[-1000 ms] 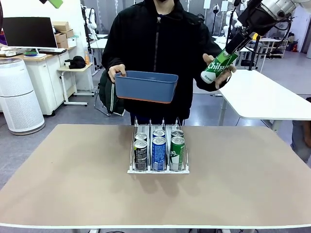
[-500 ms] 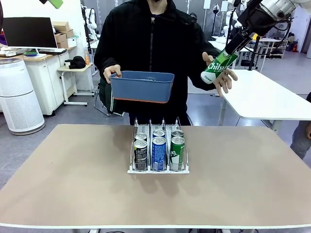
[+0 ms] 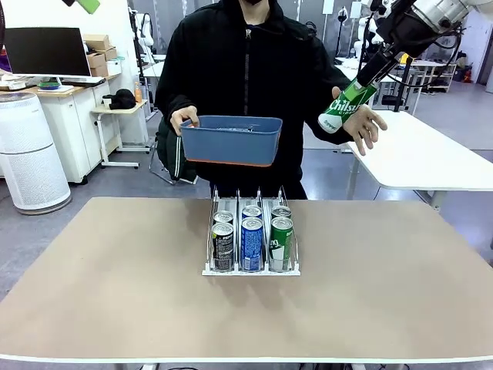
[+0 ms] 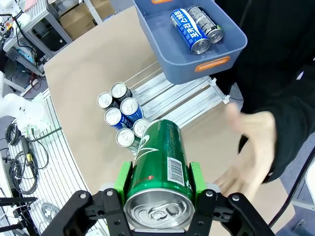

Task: Fill the beverage cans into the dispenser.
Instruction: Place the picked Sprite in the line of the Automatic Can Dispenser with the same cans.

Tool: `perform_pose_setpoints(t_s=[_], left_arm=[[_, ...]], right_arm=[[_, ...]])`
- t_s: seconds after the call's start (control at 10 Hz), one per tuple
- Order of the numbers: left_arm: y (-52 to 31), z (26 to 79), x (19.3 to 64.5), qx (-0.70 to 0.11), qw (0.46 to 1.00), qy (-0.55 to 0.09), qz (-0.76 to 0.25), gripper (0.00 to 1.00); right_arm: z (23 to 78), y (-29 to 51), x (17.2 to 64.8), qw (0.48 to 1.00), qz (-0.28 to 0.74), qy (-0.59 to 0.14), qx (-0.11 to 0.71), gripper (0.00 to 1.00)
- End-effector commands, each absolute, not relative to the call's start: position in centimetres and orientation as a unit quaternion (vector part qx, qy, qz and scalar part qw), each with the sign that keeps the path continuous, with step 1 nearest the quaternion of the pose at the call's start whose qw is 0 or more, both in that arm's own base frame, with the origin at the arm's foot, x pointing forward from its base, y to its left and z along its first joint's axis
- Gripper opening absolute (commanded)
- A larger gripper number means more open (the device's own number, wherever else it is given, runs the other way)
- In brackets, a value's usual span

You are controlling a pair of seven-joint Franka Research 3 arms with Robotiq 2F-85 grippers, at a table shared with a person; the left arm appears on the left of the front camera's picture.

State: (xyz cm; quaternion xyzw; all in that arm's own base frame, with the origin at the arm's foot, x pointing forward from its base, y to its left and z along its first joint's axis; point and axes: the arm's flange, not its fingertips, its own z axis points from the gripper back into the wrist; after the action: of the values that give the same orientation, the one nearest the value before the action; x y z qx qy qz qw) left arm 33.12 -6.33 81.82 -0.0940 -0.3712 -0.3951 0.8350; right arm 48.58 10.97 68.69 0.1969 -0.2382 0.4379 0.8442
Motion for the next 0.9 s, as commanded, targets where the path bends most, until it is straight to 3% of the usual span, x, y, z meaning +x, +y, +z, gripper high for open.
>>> perform_pose_setpoints(t_s=[0.0, 0.8], left_arm=[[-6.32, 81.75, 33.18, -0.095, 0.836, -0.37, -0.393, 1.0], [-6.32, 81.75, 33.18, -0.095, 0.836, -0.37, -0.393, 1.0]], right_arm=[[68.88, 11.04, 48.49, 0.844, 0.437, -0.24, 0.198, 0.48], [68.88, 11.04, 48.49, 0.844, 0.437, -0.24, 0.198, 0.48]])
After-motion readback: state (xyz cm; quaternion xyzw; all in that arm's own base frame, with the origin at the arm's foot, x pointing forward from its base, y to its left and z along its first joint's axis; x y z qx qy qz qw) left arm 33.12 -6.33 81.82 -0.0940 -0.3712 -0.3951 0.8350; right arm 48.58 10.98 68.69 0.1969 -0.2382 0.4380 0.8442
